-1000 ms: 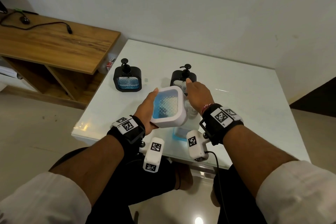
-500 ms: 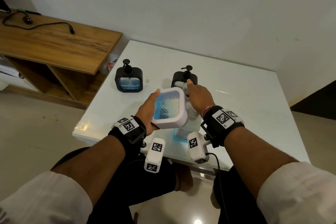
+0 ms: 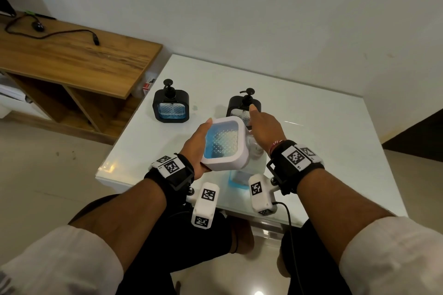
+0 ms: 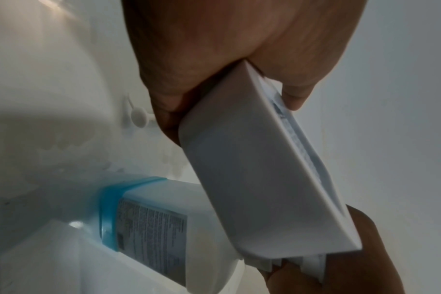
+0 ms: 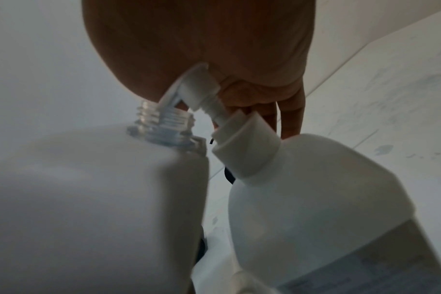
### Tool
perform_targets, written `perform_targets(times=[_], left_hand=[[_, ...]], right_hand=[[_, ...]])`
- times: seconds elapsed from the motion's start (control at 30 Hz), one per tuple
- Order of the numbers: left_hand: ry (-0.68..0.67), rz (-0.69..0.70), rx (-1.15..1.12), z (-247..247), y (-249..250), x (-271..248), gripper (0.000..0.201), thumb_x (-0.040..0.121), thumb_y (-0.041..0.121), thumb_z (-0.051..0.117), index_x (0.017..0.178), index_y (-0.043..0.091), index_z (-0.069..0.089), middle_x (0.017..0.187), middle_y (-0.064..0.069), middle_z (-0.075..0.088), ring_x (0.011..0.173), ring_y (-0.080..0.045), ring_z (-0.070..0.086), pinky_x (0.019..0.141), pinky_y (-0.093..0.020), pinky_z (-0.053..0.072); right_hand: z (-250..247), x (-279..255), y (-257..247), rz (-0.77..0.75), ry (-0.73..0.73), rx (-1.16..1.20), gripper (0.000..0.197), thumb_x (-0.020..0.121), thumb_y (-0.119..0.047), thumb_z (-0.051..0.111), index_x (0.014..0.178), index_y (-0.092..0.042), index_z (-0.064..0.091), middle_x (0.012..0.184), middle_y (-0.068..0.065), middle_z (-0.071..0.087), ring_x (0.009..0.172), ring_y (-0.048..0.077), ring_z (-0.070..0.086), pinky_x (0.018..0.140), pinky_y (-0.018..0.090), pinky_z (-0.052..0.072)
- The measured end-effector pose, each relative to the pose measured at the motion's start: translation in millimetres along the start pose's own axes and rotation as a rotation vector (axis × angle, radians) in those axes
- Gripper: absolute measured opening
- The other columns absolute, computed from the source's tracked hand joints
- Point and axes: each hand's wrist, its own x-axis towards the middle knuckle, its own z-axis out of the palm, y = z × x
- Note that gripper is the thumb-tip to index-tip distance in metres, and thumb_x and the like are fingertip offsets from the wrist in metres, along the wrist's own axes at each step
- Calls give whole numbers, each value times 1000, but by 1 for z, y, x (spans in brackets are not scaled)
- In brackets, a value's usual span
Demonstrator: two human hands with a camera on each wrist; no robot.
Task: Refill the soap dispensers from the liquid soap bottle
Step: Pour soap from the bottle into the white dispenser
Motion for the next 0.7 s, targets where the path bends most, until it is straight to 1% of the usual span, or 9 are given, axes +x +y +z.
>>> perform_targets(times=[0.1,0.2,0.27,0.33,0.43,0.5,0.6,0.63,0.7], left_hand=[[0,-2,-1,1,2,1,58,90,70,58,135,34,62,128,-9,71,113,-32,69,84,-48,60],[-1,-11,-3,0,1,0,58,91,69,57,136,33,61,129,-9,71,111,-31,70,76,-45,60],[1,-12,-3,1,1,-2,59,90,69,58,137,33,61,129,-10,70,111,-32,69,74,-44,60],[-1,-7,3,1,0,-3,62,87,71,61,136,33,62,130,-10,70,111,-32,69,74,-44,59],[1,-8,3,0,-1,-3,62,86,71,62,135,33,63,129,-10,71,111,-32,70,75,-45,59],[-5,-2,-3,0,0,-2,60,88,70,60,135,32,63,129,-10,71,112,-32,70,77,-46,59],[-2,1,9,1,2,-2,59,90,69,58,135,32,62,128,-9,71,113,-32,69,80,-46,60],[2,-1,11,0,2,-2,58,91,69,57,135,32,62,127,-9,72,113,-32,69,80,-46,60],[13,-3,14,1,2,-4,56,91,68,57,134,32,62,128,-10,71,112,-32,69,78,-45,60]], right_hand=[[3,2,2,25,-2,-36,53,102,-49,24,88,-11,57,100,13,61,93,28,54,83,34,37],[5,1,5,49,5,-95,53,102,-49,24,88,-9,58,101,15,62,98,32,57,83,34,38],[3,-1,5,40,-26,-106,54,103,-45,23,99,-6,61,108,19,62,106,35,58,88,36,41],[0,-2,3,35,-59,-110,57,104,-44,22,112,-3,60,111,21,61,101,34,56,91,38,41],[-3,-2,2,28,-32,-69,55,102,-50,22,88,-9,56,99,15,60,88,27,52,81,33,37],[-4,-3,2,43,-13,-26,55,102,-50,23,92,-10,59,103,14,64,94,29,56,85,34,39],[-4,-5,0,67,-60,-67,56,104,-46,23,113,-6,61,119,20,62,104,32,57,98,39,42],[-2,-6,0,55,-66,-107,53,104,-44,23,111,-6,59,121,21,61,103,31,56,98,38,41],[0,-7,0,61,-46,-136,53,103,-49,22,97,-9,57,118,21,62,95,27,52,91,36,39]])
